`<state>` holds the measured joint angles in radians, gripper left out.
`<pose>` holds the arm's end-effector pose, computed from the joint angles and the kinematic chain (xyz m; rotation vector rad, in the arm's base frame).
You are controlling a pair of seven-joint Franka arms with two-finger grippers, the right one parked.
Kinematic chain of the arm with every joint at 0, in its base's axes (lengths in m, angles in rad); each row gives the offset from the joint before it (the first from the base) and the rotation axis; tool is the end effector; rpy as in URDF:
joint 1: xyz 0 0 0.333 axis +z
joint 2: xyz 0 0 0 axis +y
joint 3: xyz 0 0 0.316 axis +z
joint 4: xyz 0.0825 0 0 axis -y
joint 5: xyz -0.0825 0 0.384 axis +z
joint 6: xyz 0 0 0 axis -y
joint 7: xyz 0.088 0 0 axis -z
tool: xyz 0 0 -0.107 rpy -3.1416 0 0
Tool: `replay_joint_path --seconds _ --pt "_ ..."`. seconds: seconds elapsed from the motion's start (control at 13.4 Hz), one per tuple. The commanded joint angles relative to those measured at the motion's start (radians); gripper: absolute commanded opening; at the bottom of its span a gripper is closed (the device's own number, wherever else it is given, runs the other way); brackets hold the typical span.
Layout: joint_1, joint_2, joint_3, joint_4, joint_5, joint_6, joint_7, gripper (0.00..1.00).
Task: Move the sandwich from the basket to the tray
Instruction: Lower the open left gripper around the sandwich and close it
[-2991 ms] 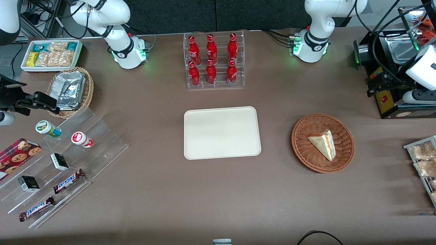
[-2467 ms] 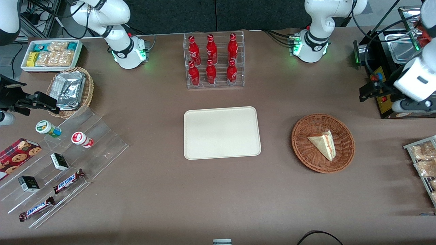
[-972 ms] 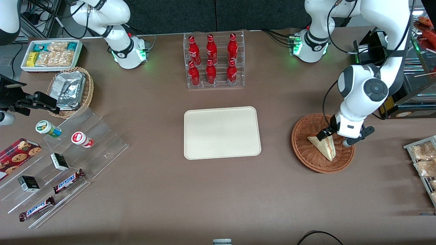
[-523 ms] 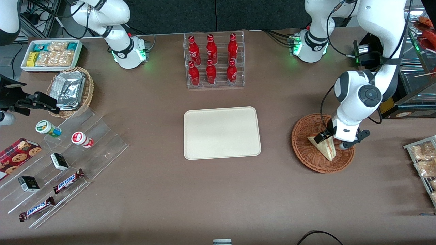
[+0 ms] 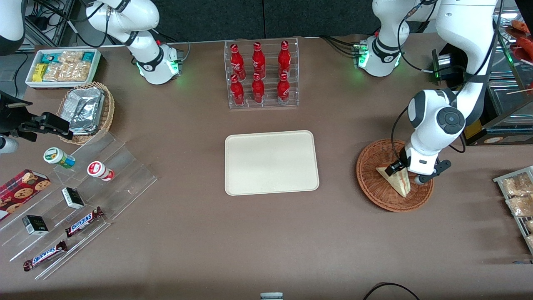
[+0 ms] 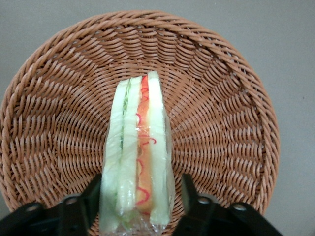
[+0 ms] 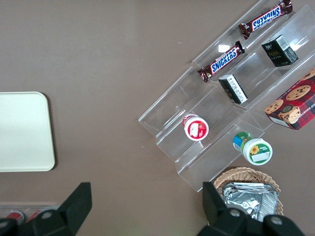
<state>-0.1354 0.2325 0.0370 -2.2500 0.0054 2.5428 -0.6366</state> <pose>0.5451 -0.0539 0.2670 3.0190 0.8235 0.0948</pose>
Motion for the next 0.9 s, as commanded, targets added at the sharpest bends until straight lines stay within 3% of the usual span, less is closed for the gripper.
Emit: replay_joint_path --seconds 0.0,0.37,0.6,0.82 --pt "0.002 0.002 0.000 0.015 0.007 0.010 -0.028 0.00" --pt "-0.001 -0.036 0.000 0.018 0.008 -0.041 -0.017 0.00" --pt "-0.010 -0.108 -0.006 0.091 0.012 -0.238 -0.014 0.00" --pt "-0.084 -0.145 -0.008 0.237 0.022 -0.477 -0.014 0.00"
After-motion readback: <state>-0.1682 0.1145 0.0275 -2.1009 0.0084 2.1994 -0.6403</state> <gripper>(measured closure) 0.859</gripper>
